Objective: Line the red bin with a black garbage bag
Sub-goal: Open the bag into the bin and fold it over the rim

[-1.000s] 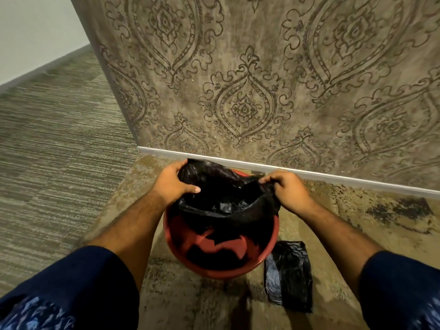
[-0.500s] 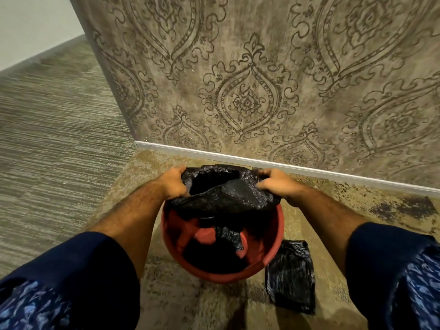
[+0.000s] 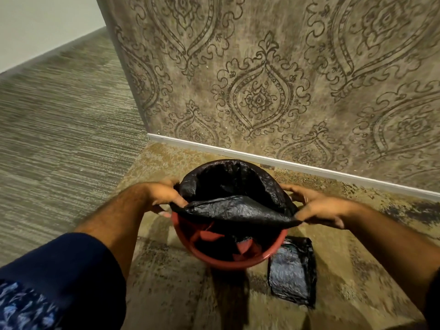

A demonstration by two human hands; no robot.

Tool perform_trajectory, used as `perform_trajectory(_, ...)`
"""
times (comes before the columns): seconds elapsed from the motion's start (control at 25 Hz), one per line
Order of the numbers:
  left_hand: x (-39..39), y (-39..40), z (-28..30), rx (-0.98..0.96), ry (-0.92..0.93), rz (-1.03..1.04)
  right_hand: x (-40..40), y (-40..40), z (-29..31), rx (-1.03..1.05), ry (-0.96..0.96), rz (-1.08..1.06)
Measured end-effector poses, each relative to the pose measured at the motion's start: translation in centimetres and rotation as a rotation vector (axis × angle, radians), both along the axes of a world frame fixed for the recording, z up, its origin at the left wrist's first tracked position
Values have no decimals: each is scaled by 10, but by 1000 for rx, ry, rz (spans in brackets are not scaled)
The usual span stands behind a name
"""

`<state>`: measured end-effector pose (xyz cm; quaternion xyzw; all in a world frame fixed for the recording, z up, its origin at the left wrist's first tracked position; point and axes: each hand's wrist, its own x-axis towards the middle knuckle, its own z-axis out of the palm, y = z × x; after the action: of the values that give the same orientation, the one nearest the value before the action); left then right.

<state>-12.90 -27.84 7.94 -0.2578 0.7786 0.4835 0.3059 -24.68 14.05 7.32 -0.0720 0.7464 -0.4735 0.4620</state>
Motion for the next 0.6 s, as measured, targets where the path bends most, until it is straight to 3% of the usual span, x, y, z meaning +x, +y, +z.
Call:
perform_trajectory(0.12, 21, -1, 8, -9, -64, 113, 36, -6, 4, 36, 102, -43)
perform_trajectory(0.32, 46, 10, 10, 78, -199, 242, 88, -16, 3, 98, 193, -293)
perform_trajectory(0.48, 54, 20, 9, 177, -327, 274, 121, -22, -15, 6, 52, -521)
perform_trajectory(0.6, 59, 22, 3, 248, -348, 322, 131, -27, -25, -64, -166, -647)
